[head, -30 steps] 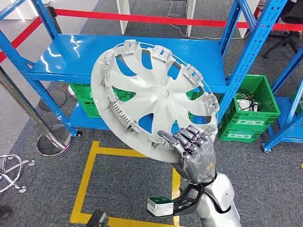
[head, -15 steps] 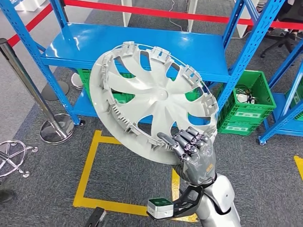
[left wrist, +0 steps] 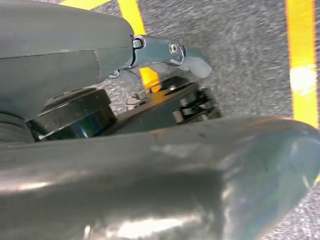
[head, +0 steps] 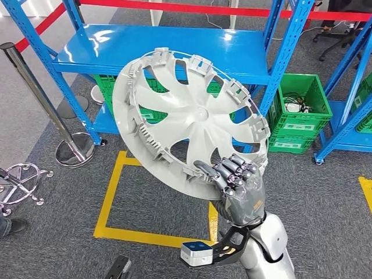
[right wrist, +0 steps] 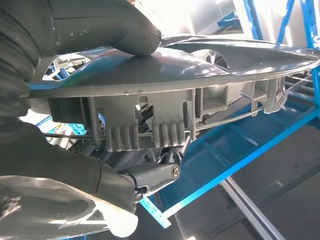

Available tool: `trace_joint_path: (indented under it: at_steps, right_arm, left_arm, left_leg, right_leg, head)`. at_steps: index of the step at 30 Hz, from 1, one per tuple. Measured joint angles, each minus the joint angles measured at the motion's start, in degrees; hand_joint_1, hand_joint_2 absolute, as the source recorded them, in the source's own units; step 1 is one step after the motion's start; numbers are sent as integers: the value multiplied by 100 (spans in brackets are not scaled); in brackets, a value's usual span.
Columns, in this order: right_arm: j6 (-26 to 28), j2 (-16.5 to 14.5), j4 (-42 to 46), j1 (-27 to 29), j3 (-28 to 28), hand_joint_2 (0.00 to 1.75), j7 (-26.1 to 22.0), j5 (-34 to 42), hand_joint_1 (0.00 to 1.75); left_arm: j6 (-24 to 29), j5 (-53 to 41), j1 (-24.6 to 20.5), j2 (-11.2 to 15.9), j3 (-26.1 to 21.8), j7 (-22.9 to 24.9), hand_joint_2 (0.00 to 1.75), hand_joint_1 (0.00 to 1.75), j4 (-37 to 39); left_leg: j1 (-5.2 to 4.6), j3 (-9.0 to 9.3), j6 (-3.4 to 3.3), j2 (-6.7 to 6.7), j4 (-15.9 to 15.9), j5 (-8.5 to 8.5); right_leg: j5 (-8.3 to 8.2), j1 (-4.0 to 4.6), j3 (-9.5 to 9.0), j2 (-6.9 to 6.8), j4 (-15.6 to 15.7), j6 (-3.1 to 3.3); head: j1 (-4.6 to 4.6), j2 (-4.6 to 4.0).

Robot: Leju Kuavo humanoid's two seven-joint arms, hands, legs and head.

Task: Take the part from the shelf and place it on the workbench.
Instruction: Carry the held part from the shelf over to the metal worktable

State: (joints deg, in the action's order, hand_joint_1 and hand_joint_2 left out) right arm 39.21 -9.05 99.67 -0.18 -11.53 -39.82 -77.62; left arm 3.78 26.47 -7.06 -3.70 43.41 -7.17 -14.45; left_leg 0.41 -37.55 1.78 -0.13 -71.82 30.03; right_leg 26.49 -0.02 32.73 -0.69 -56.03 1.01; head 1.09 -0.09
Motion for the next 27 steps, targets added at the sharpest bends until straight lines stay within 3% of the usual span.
trace_joint_path:
  at_steps: [1, 3, 5, 7, 8, 10, 12, 13, 14, 15, 17, 19, 22, 24, 27]
  right_arm:
    - [0, 0, 0, 0, 0, 175, -1, -1, 175]
    - [0, 0, 1, -1, -1, 175, 2, -2, 175]
    - [0, -1, 1, -10, -5, 175, 3, -5, 175]
    - [1, -1, 0, -20, -10, 175, 0, -10, 175]
    - [1, -1, 0, -23, -11, 175, -1, -11, 175]
    - [0, 0, 0, -26, -10, 175, -1, -12, 175]
    - [0, 0, -2, -26, -10, 175, -1, -12, 175]
    - [0, 0, -3, -24, -10, 175, -1, -13, 175]
    - [0, 0, -4, -24, -10, 175, -1, -13, 175]
    - [0, 0, -4, -28, -10, 175, -1, -13, 175]
    - [0, 0, -4, -47, -11, 175, 1, -14, 175]
    - [1, -1, -3, -67, -11, 175, 3, -15, 175]
    - [1, -2, -4, -69, -11, 175, 4, -18, 175]
    - [0, -7, -5, -74, -13, 175, 3, -18, 175]
    - [0, -14, -11, -75, -14, 175, 2, -17, 175]
  left_arm:
    - [0, 0, -4, 0, 0, 0, 0, 0, -1]
    - [0, 0, -20, -1, 0, 0, 0, 0, -4]
    - [0, 0, -32, -2, 0, 1, 0, 0, -7]
    - [-1, 0, -19, -5, 0, 2, 0, 0, -7]
    - [-2, 0, -14, -7, 0, 4, 0, 0, -7]
    - [-5, 0, -13, -15, 0, 5, 0, 0, -7]
    - [-7, 0, -15, -17, 0, 6, 0, 0, -7]
    - [-7, 0, -15, -16, 0, 7, 0, 0, -7]
    - [-7, 0, -15, -14, 0, 6, 0, 0, -7]
    - [-7, 0, -15, -14, 0, 6, 0, 0, -7]
    - [-7, -2, -16, -20, 0, 5, 0, 0, -7]
    - [-7, -8, -20, -27, -1, 5, 0, 0, -8]
    - [-7, -25, -16, -36, -1, 5, 0, 0, -7]
    - [-7, -38, -8, -35, -2, 5, 0, 0, -7]
    - [-7, -46, -5, -25, -2, 4, 0, 0, -7]
  left_leg:
    - [-1, 249, -21, -1, 299, -130]
    - [-18, 793, -89, -3, 1109, -111]
    - [-48, 1027, -151, -5, 1555, -1]
    - [-48, 963, -219, 8, 1616, -83]
    - [-39, 916, -266, 19, 1637, -146]
    - [-20, 797, -338, 39, 1657, -275]
    - [-24, 653, -364, 42, 1638, -377]
    - [-26, 580, -365, 45, 1624, -424]
    - [-27, 507, -361, 47, 1605, -465]
    - [-27, 440, -353, 48, 1581, -500]
    - [-32, 328, -323, 42, 1527, -555]
    - [-43, 248, -269, 39, 1486, -628]
    - [-37, 159, -170, 38, 1500, -738]
    - [-31, 77, -104, 32, 1318, -492]
    - [8, -156, -25, 29, 295, 271]
  right_leg:
    - [-46, 0, 98, 2, -39, -18]
    - [-130, 17, 242, 1, -102, -70]
    - [-235, 17, 319, -9, -114, -134]
    - [-297, 7, 379, 0, -102, -193]
    - [-204, 4, 438, 17, -168, -222]
    - [258, -9, 636, 48, -652, -279]
    - [709, -19, 832, 52, -1422, -322]
    - [778, -20, 855, 52, -1678, -334]
    - [723, -20, 777, 51, -1729, -338]
    - [589, -21, 598, 51, -1569, -332]
    - [344, -11, 34, 56, -808, -284]
    - [317, 6, -377, 63, -156, -224]
    - [266, 13, -411, 64, 58, -156]
    - [158, -15, -342, 42, 103, -69]
    - [37, -23, -184, 11, 86, 1]
  head:
    - [-1, 0]
    - [3, 0]
    - [5, 0]
    - [3, 0]
    - [11, 0]
    - [28, 0]
    - [40, 0]
    - [40, 0]
    - [41, 0]
    - [41, 0]
    - [42, 0]
    - [38, 0]
    - [40, 0]
    - [29, 0]
    - [13, 0]
